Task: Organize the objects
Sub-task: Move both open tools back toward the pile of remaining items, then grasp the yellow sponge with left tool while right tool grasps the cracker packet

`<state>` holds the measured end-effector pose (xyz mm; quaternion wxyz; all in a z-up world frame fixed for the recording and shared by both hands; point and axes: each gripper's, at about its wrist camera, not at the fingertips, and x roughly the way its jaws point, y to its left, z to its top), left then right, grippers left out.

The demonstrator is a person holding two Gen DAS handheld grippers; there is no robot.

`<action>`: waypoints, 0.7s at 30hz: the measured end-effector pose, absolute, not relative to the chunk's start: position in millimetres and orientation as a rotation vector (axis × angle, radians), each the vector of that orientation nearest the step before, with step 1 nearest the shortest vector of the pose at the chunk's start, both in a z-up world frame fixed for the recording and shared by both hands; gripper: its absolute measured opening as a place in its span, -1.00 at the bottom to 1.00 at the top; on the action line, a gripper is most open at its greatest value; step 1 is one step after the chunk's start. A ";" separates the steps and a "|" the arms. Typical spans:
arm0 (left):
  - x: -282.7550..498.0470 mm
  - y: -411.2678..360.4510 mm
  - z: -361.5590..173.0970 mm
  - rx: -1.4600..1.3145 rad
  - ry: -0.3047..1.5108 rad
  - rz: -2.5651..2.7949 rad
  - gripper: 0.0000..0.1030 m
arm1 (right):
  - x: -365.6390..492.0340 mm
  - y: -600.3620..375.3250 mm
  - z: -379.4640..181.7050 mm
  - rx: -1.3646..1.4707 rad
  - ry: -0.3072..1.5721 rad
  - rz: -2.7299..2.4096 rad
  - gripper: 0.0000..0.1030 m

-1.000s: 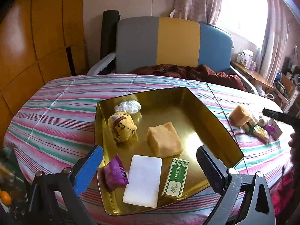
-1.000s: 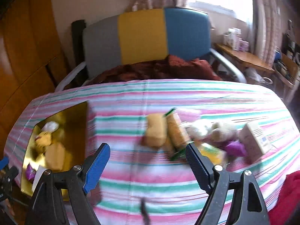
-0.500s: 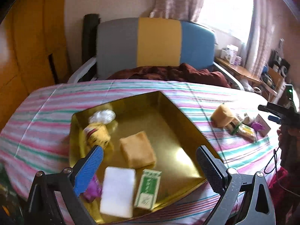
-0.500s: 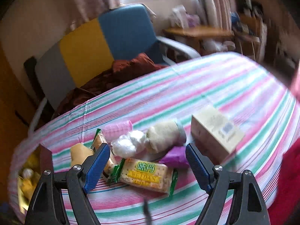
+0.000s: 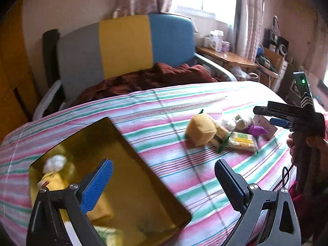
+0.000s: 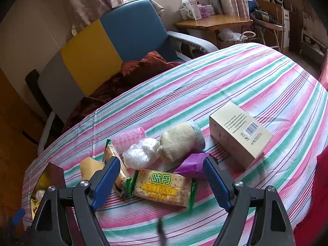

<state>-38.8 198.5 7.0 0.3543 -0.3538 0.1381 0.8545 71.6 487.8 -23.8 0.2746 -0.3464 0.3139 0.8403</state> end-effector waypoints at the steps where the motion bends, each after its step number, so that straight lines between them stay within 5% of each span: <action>1: -40.6 207.7 5.7 -0.919 0.364 2.198 0.94 | 72.2 488.8 -24.9 -0.935 0.855 2.257 0.63; 21: -93.7 345.1 -53.3 -1.092 0.447 2.075 0.94 | 80.7 505.8 -32.7 -0.919 1.023 2.213 0.63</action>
